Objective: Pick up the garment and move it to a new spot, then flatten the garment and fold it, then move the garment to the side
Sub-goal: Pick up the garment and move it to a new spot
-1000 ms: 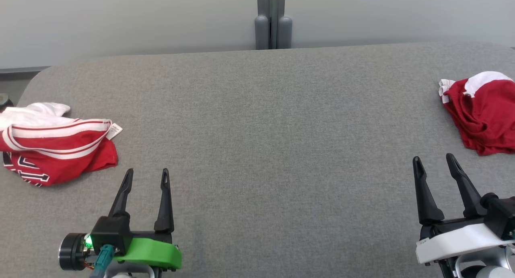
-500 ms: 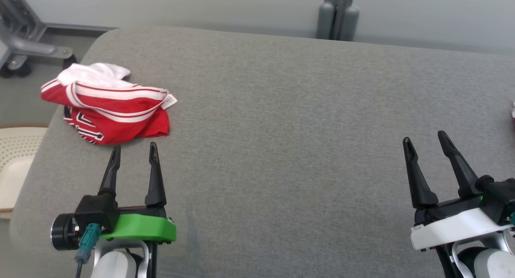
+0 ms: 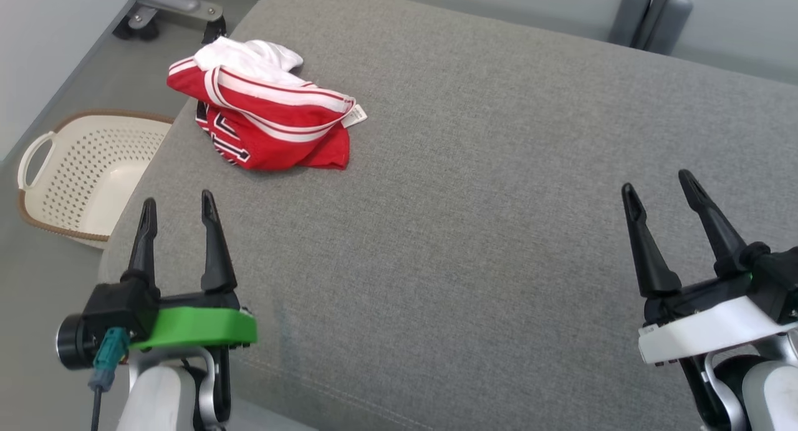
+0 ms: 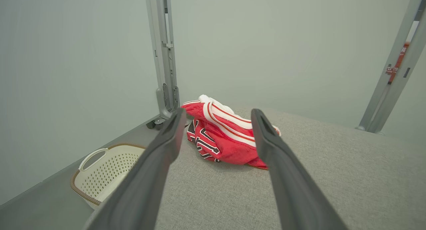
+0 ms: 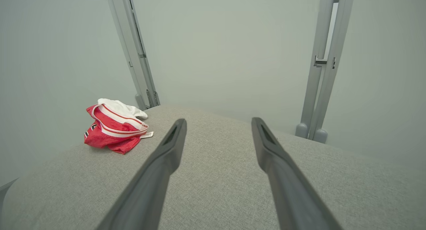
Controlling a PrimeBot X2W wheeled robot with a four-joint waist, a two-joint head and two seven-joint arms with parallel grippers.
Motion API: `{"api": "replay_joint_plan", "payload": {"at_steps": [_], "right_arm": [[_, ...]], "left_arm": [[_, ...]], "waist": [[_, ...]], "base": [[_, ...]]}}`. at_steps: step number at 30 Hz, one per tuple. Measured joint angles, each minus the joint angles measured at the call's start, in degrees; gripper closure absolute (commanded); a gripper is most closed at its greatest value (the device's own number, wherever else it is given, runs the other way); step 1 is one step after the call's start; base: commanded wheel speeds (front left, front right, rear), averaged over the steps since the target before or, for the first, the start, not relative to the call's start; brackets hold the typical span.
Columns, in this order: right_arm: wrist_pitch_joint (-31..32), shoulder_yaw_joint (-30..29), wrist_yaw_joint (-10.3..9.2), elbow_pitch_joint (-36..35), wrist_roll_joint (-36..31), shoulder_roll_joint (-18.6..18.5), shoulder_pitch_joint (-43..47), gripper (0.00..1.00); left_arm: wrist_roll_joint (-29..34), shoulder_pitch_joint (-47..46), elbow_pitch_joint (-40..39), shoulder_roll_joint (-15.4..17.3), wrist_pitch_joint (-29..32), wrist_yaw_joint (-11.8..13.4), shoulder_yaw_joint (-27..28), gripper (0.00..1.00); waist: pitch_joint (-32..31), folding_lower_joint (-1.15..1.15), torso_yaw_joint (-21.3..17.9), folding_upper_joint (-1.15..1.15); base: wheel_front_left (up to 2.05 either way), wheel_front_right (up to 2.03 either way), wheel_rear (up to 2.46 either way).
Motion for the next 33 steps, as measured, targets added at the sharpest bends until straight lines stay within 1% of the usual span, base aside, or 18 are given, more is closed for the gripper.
{"api": "replay_joint_plan", "payload": {"at_steps": [5,7,10,14,18,20,23,25,26,28,31,33], "right_arm": [[2.5,0.8,0.00,-2.8,-0.6,-1.9,-3.3,0.00],[3.4,1.0,0.00,-3.8,-0.6,-2.6,-4.5,0.00],[4.3,1.1,0.00,-4.9,-0.6,-3.2,-6.0,0.00],[4.5,1.0,0.00,-5.6,-0.7,-3.4,-7.5,0.00],[4.1,1.0,0.00,-5.6,-0.8,-3.2,-8.5,0.00],[3.7,1.3,0.00,-5.3,-0.8,-3.1,-9.1,0.00],[3.1,1.3,0.00,-4.6,-0.7,-3.0,-9.6,0.00],[2.6,1.3,0.00,-4.2,-0.7,-2.7,-9.6,0.00],[2.4,1.3,0.00,-3.9,-0.7,-2.6,-9.7,0.00],[1.9,1.2,0.00,-3.5,-0.8,-2.4,-9.7,0.00],[1.0,1.0,0.00,-3.3,-1.1,-2.2,-9.7,0.00],[0.6,0.8,0.00,-3.0,-1.2,-2.2,-9.7,0.00]], "left_arm": [[0.4,-6.7,1.7,-1.2,-0.1,-1.3,1.5,0.00],[0.3,-10.0,3.9,-1.5,-0.1,-2.0,2.0,0.00],[-0.3,-15.7,10.0,-1.7,-0.1,-3.7,3.0,0.00],[-1.4,-23.4,21.4,-1.8,-0.1,-6.7,3.4,0.00],[-2.8,-30.3,35.3,-1.2,-0.1,-9.3,4.2,0.00],[-3.5,-33.5,41.9,-0.2,-0.1,-10.2,4.7,0.00],[-4.7,-37.0,49.6,0.5,-0.1,-10.9,5.4,0.00],[-5.4,-38.4,53.2,1.1,-0.2,-11.2,6.3,0.00],[-5.7,-39.2,54.5,1.7,-0.3,-11.3,6.6,0.04],[-5.8,-39.9,55.5,2.8,-0.3,-11.6,7.3,1.00],[-5.9,-39.6,53.4,4.0,-0.2,-11.7,8.9,1.00],[-5.3,-37.7,50.2,4.3,-0.1,-11.3,10.3,1.00]], "waist": [[3.7,0.00,0.9,0.00],[5.4,0.00,0.9,0.00],[8.2,0.00,0.4,0.00],[12.4,0.00,-1.4,0.00],[16.1,0.00,-4.2,0.00],[17.5,0.00,-5.9,0.00],[19.2,0.00,-8.2,0.00],[20.1,0.00,-9.6,0.00],[20.5,0.00,-10.3,0.00],[21.0,0.00,-11.4,0.00],[21.3,0.00,-12.8,0.00],[20.7,0.00,-13.3,0.00]], "base": [[0.00,0.00,0.00],[0.00,0.00,0.00],[0.00,0.00,0.00],[0.00,0.00,0.00],[0.00,0.00,0.00],[0.00,0.00,0.00],[0.00,0.00,0.00],[0.00,0.00,0.00],[0.00,0.00,0.00],[0.00,0.00,0.00],[0.00,0.00,0.00],[0.00,0.00,0.00]]}}
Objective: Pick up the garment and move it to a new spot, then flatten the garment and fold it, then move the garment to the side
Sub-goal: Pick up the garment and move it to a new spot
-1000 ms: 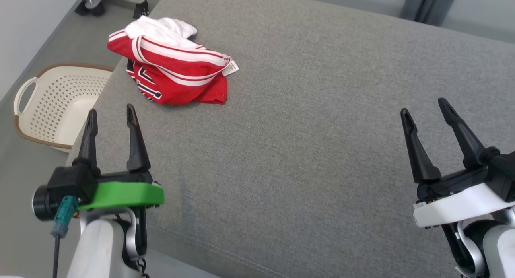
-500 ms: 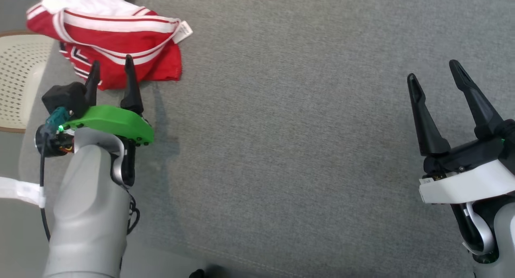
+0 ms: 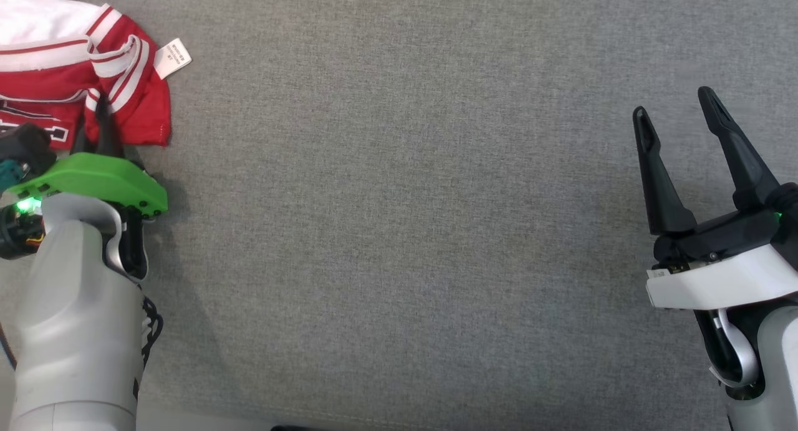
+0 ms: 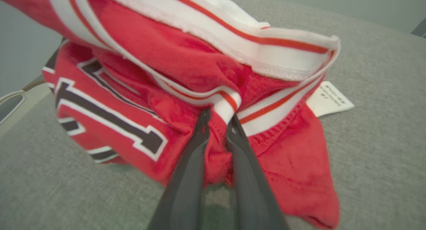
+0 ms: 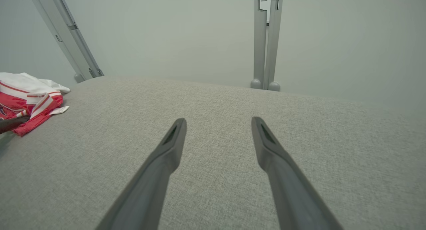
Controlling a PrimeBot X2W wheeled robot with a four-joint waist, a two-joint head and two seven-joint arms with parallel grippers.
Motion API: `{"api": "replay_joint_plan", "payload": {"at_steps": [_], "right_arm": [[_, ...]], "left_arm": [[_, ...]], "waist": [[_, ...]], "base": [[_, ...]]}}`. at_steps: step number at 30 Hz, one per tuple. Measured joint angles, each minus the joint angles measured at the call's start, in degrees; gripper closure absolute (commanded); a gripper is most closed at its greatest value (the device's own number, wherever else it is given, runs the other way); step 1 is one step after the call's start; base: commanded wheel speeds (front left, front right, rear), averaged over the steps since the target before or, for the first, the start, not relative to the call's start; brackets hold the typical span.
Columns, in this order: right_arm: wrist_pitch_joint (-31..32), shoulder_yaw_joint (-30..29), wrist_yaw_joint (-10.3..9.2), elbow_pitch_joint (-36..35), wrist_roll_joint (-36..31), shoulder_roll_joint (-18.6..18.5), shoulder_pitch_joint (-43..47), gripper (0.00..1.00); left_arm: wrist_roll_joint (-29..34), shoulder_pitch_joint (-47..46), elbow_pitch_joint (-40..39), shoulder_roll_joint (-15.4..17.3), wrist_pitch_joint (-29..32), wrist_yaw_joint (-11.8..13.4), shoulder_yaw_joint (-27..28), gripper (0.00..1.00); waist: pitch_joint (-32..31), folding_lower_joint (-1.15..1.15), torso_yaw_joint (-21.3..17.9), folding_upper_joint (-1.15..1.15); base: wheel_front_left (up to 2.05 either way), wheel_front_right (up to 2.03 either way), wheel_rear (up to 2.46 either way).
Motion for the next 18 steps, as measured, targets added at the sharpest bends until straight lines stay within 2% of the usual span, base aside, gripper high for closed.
{"api": "replay_joint_plan", "payload": {"at_steps": [7,13,18], "right_arm": [[-1.3,-0.1,0.00,1.7,0.0,0.1,0.4,0.00],[-2.4,0.5,0.00,3.8,0.7,1.1,2.9,0.00],[-2.9,0.8,0.00,4.5,1.2,2.2,5.6,0.00]], "left_arm": [[3.7,9.1,-14.5,0.5,0.1,1.5,5.2,1.00],[7.4,17.4,-23.6,-0.2,0.1,1.8,5.8,1.00],[9.5,23.4,-30.3,-2.2,0.1,1.7,4.1,1.00]], "waist": [[-4.4,0.00,-0.7,0.00],[-10.5,0.00,-0.6,0.00],[-15.3,0.00,-0.9,0.00]], "base": [[0.00,0.00,0.00],[0.00,0.00,0.00],[0.00,0.00,0.00]]}}
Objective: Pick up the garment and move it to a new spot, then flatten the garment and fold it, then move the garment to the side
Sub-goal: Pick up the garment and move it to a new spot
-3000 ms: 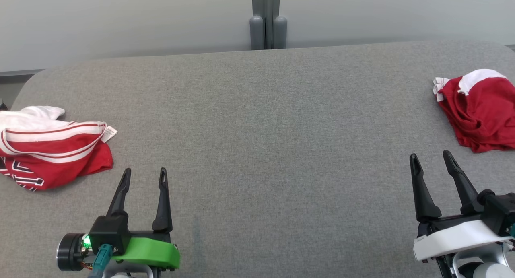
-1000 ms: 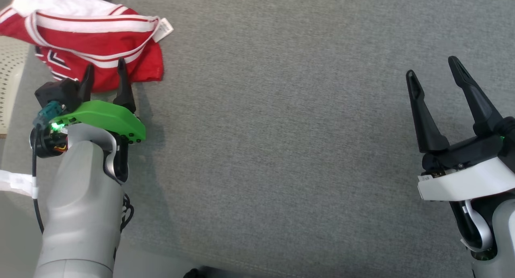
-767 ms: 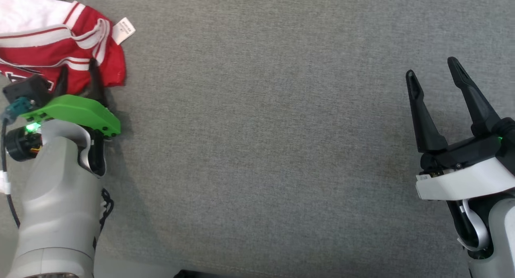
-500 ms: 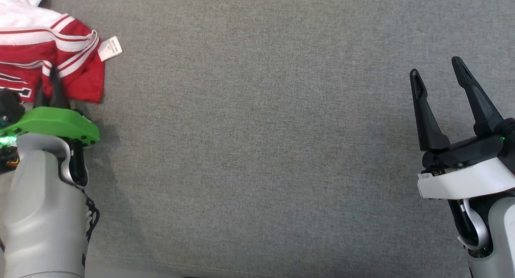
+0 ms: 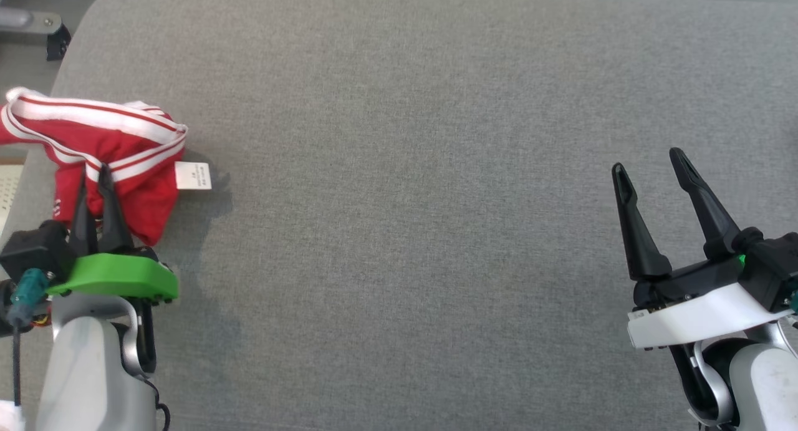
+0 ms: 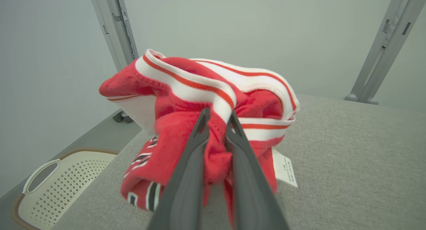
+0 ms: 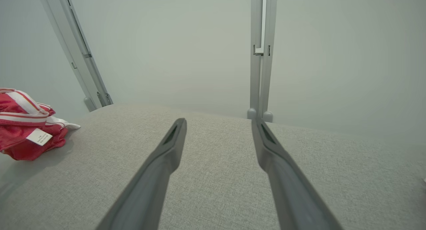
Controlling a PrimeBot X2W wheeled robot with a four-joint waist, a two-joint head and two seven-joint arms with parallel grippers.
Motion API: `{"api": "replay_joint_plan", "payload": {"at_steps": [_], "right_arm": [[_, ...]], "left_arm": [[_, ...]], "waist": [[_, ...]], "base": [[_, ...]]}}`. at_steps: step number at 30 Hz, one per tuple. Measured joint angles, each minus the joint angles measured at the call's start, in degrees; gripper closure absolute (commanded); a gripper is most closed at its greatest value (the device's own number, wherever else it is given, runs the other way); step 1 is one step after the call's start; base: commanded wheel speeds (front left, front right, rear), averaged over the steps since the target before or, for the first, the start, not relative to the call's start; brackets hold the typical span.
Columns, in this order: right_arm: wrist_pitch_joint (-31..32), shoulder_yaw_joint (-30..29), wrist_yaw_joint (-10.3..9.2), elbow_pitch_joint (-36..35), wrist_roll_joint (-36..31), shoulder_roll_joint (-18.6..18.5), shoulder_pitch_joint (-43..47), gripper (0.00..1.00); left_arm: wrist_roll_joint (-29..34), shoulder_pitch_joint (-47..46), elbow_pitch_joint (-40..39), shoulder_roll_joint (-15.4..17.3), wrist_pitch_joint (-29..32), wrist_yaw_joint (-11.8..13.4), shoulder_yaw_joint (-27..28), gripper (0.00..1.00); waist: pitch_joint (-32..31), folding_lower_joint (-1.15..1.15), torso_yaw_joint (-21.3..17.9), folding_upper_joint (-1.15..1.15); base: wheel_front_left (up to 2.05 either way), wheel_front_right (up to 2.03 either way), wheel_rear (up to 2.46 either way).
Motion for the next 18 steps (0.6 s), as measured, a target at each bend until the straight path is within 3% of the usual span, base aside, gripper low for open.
{"api": "replay_joint_plan", "payload": {"at_steps": [7,18], "right_arm": [[-0.5,-0.2,0.00,-0.1,0.5,1.4,1.8,0.00],[-4.1,-0.2,-0.01,2.2,1.7,4.5,1.8,0.00]], "left_arm": [[2.3,4.4,-7.0,-2.6,2.4,-1.7,-8.7,1.00],[2.0,0.1,-6.0,-4.4,7.1,-3.5,-29.7,1.00]], "waist": [[-3.8,0.00,-3.3,0.00],[-3.8,0.00,-14.1,0.00]], "base": [[0.00,0.00,0.00],[0.00,0.00,0.00]]}}
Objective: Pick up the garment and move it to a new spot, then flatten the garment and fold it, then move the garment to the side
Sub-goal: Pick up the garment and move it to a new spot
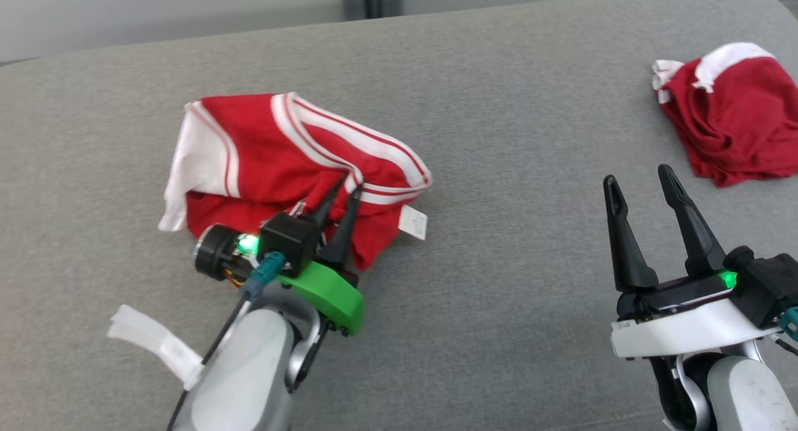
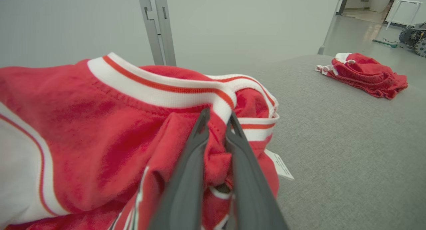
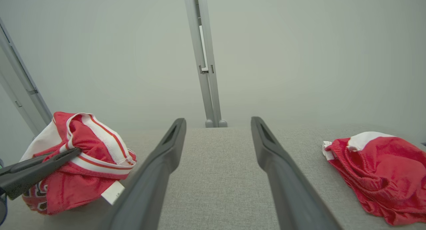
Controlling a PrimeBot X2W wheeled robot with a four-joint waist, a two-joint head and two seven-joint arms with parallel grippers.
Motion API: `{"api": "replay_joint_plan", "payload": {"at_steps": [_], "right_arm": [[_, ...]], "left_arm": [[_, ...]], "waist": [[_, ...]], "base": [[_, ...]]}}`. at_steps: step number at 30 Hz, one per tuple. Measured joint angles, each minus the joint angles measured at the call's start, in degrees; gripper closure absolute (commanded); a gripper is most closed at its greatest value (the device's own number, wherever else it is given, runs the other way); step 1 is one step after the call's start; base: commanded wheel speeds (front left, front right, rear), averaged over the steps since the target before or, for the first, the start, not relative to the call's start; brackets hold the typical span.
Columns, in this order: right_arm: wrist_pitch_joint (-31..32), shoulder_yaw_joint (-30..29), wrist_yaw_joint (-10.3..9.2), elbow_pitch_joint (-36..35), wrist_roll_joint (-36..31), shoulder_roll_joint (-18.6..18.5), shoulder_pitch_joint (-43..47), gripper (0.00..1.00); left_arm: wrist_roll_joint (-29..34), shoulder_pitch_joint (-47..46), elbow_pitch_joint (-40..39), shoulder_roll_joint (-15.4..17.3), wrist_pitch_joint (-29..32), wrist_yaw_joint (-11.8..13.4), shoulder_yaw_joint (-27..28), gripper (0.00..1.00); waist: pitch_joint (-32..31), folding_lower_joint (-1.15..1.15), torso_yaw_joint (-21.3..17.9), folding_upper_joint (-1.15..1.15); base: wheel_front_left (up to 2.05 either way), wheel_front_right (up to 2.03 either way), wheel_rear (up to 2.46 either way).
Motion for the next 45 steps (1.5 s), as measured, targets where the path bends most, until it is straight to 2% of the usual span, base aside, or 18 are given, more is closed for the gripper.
{"api": "replay_joint_plan", "payload": {"at_steps": [6,7,8,9,13,17,23,26,32,38,45], "right_arm": [[-2.2,-0.5,-0.01,1.9,0.8,1.4,0.1,0.00],[-2.5,-0.5,-0.01,2.1,0.9,1.5,0.2,0.00],[-2.9,-0.5,-0.01,2.4,1.0,1.6,0.2,0.00],[-3.1,-0.4,-0.01,2.6,1.0,1.7,0.2,0.00],[-3.6,-0.5,-0.01,2.9,1.0,2.0,0.2,0.00],[-3.6,-0.7,-0.01,2.9,0.5,2.0,0.0,0.00],[-2.5,-1.0,-0.01,2.4,-0.2,0.9,-0.3,0.00],[-1.5,-1.0,-0.01,2.0,-0.4,0.3,-0.3,0.00],[-0.1,-1.4,-0.01,1.8,-0.4,-0.5,0.0,0.00],[1.0,-1.9,-0.01,1.9,-0.8,-1.0,0.9,0.00],[2.0,-2.4,-0.01,2.0,-1.2,-1.3,3.3,0.00]], "left_arm": [[-4.0,-2.1,1.0,-0.3,1.8,-0.1,-13.8,1.00],[-4.5,-2.4,1.3,-0.4,1.7,-0.1,-15.0,0.85],[-4.5,-2.7,1.7,-0.4,1.6,-0.2,-15.8,0.22],[-4.6,-3.2,2.1,-0.3,1.2,-0.2,-16.2,0.00],[-4.9,-4.1,1.3,-0.3,-1.9,0.0,-16.9,0.00],[-4.7,-4.5,-1.7,0.0,-4.3,2.0,-15.4,0.00],[-5.4,-3.1,-6.6,2.7,-6.0,7.1,-9.5,0.00],[-7.2,-1.0,-7.9,4.5,-6.3,10.1,-4.8,0.00],[-9.5,3.7,-9.3,7.9,-6.7,13.9,2.9,0.00],[-10.0,8.7,-11.0,10.8,-6.9,15.4,7.3,0.00],[-9.9,13.6,-13.3,11.4,-6.9,15.5,7.6,0.00]], "waist": [[2.1,0.00,-7.1,0.00],[2.6,0.00,-8.2,0.00],[3.0,0.00,-9.2,0.00],[3.5,0.00,-10.1,0.00],[5.2,0.00,-12.1,0.00],[6.2,0.00,-11.7,0.00],[6.2,0.00,-8.7,0.00],[5.5,0.00,-6.3,0.00],[3.6,0.00,-1.6,0.00],[1.4,0.00,1.7,0.00],[-2.0,0.00,2.6,0.00]], "base": [[0.00,0.00,0.00],[0.00,0.00,0.00],[0.00,0.00,0.00],[0.00,0.00,0.00],[0.00,0.00,0.00],[0.00,0.00,0.00],[0.00,0.00,0.00],[0.00,0.00,0.00],[0.00,0.00,0.00],[0.00,0.00,0.00],[0.00,0.00,0.00]]}}
